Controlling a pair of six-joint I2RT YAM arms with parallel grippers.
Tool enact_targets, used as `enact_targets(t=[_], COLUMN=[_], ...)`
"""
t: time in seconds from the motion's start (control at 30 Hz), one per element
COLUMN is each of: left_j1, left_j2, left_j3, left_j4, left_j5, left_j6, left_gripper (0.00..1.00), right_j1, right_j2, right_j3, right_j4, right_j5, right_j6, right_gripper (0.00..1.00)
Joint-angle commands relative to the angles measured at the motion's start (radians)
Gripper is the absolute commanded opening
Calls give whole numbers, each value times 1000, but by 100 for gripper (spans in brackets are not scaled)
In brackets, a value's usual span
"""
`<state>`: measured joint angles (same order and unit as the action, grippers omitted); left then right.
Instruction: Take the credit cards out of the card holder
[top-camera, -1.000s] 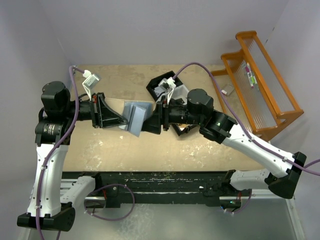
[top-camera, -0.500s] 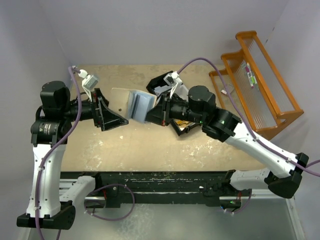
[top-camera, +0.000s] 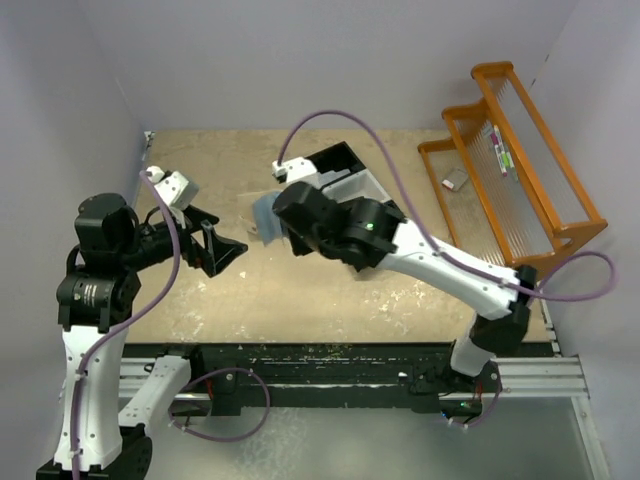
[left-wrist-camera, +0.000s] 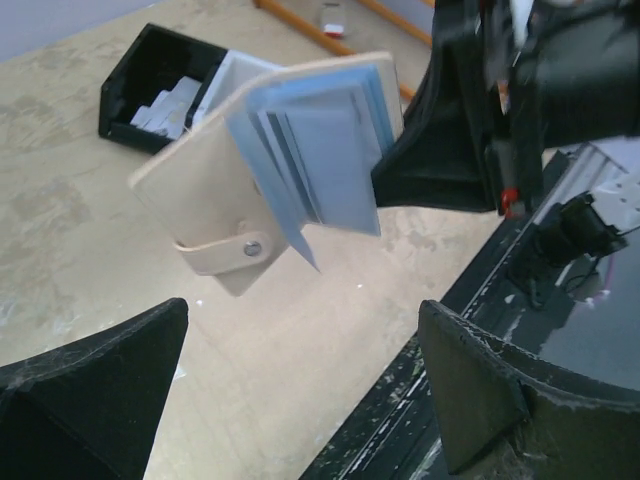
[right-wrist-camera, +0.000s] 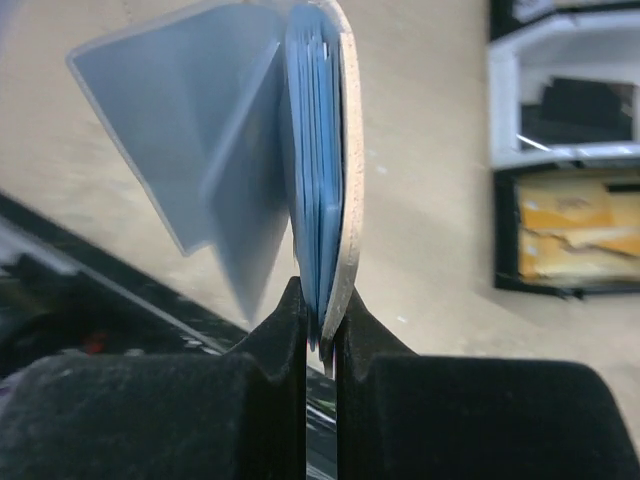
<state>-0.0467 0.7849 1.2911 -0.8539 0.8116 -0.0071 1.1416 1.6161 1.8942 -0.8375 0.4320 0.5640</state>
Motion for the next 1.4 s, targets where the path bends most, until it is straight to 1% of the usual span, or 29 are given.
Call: enact_targets(t=[0.0, 0.13, 0.23, 0.3, 0.4, 0.47, 0.6, 0.77, 0.9, 1.0, 1.1, 1.2, 1.23, 1.37], left_j1=[-1, -1, -1, -1, -1, -1, -1, -1, -1, 0, -1, -1, -1, 1], left_j2=[4, -4, -3, -1, 5, 8, 17, 35, 39, 46, 60, 56, 53, 44], left_j3=[-24, -34, -39, -43, -49, -57, -95, -147, -176, -197, -195, -192, -185, -143], left_j4=[19, 16, 14, 13, 10, 12, 55, 129, 184, 229, 225, 231, 232, 203], left_j5=[-79, -78, -68, -59, -38, -19, 42, 134, 182, 196, 181, 187, 189, 184], left_j6=[77, 82, 81, 82, 78, 57, -47, -226, -333, -383, -374, -377, -375, -341], left_gripper=[99, 99, 99, 99, 98, 99, 99, 99, 99, 99, 100, 93, 90, 67], right_j1=[32, 48, 55, 55, 55, 55, 55, 55, 55, 55, 55, 54, 52, 33], right_j2=[84, 125, 137, 118, 55, 15, -26, -25, -37, -45, -67, -106, -121, -189], right_j3=[83, 116, 131, 126, 65, 35, 17, 43, 64, 74, 66, 35, 18, -60], right_j4=[-266, -327, -354, -348, -233, -191, -121, -100, -92, -78, -40, 10, 28, 114], right_j5=[313, 387, 391, 348, 276, 166, 77, 13, -31, -77, -140, -192, -208, -282], right_j6=[-1, 8, 16, 17, -51, -64, -77, -85, -84, -83, -72, -81, -83, -94], right_gripper=[0, 0, 0, 0, 0, 0, 0, 0, 0, 0, 0, 0, 0, 0])
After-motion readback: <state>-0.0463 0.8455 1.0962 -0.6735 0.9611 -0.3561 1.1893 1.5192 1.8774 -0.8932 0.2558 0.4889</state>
